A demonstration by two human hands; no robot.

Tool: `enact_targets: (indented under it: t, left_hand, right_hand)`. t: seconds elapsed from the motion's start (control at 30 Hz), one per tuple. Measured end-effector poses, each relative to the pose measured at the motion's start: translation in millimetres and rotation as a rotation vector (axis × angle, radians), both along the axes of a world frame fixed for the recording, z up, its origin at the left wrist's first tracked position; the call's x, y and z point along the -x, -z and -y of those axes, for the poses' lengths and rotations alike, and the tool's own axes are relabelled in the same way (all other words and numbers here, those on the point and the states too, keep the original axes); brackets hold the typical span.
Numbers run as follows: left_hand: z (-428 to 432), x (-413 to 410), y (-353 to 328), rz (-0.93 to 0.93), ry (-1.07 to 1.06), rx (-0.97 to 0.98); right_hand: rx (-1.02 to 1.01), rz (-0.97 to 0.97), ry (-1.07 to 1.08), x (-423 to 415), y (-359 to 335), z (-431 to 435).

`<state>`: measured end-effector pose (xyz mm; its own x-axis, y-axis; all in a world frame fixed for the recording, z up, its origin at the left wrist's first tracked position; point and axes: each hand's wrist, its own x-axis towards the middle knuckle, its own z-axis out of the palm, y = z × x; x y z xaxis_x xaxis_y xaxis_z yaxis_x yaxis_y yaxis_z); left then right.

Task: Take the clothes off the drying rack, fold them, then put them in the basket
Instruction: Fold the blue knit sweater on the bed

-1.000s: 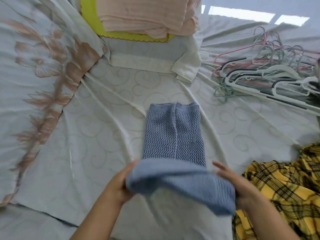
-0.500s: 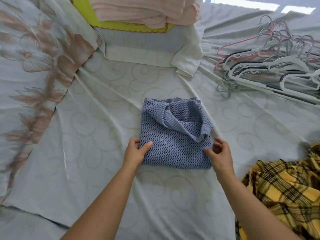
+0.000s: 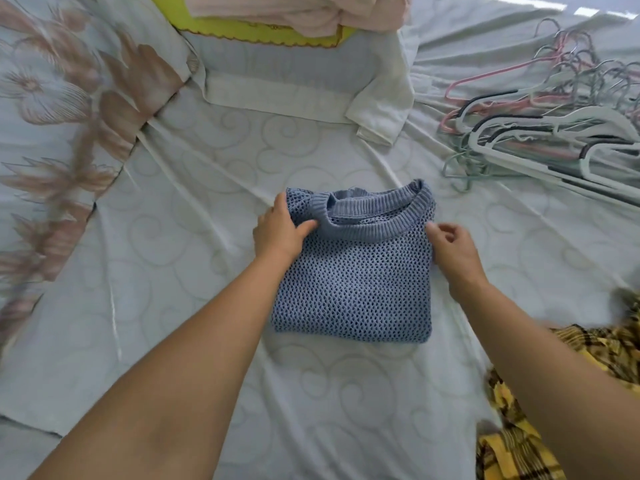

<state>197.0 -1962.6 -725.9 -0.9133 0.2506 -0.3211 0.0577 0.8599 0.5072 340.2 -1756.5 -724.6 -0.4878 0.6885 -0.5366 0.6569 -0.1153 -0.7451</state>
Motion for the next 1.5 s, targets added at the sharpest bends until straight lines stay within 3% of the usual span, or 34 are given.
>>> enact_targets:
  t: [0.17, 0.27, 0.33, 0.43, 0.5, 0.6, 0.77, 0.97, 1.23, 1.5]
  left_hand:
    - [4.8, 11.2, -6.1, 0.046, -0.354, -0.333]
    - [25.7, -4.0, 3.2, 0.197, -0.473, -0.297]
    - [39.8, -31.8, 8.8, 0.34, -0.432, -0.265]
    - [48.5, -69.2, 4.0, 0.56, -0.417, -0.371]
    - [48.9, -81.7, -7.1, 0.646, -0.475, -0.478]
    - [53.3, -91.2, -27.7, 0.805, -0.592, -0.649]
    - [55.3, -113.3, -69.5, 1.061, -0.771, -0.833]
    - [36.3, -138.5, -99.7, 1.05, -0.756, -0.897]
    - [-24.3, -185.5, -132.4, 0.939, -0.642, -0.963]
    - [-143.3, -294.2, -177.1, 1.101, -0.676, -1.043]
  right_hand:
    - [-0.108, 0.076, -0.059, -37.9, 14.7, 32.4]
    - [-0.154, 0.092, -0.089, -55.9, 18.2, 52.0]
    - [-0.015, 0.084, -0.016, -58.7, 9.4, 60.7]
    - [0.422, 0.047, 0.128, -51.4, -12.4, 58.8]
    - [0.616, 0.083, 0.107, -50.7, -29.3, 51.6]
    - [0.796, 0.09, 0.076, -61.0, -56.0, 43.4]
    - [0.964, 0.005, 0.197, -86.3, -81.8, 43.0]
    - [1.113, -0.28, 0.313, -100.4, -102.7, 40.8]
    - [1.088, -0.374, 0.283, -164.5, -117.0, -27.0]
    - [0.987, -0.381, 0.359, -279.6, -169.0, -136.7]
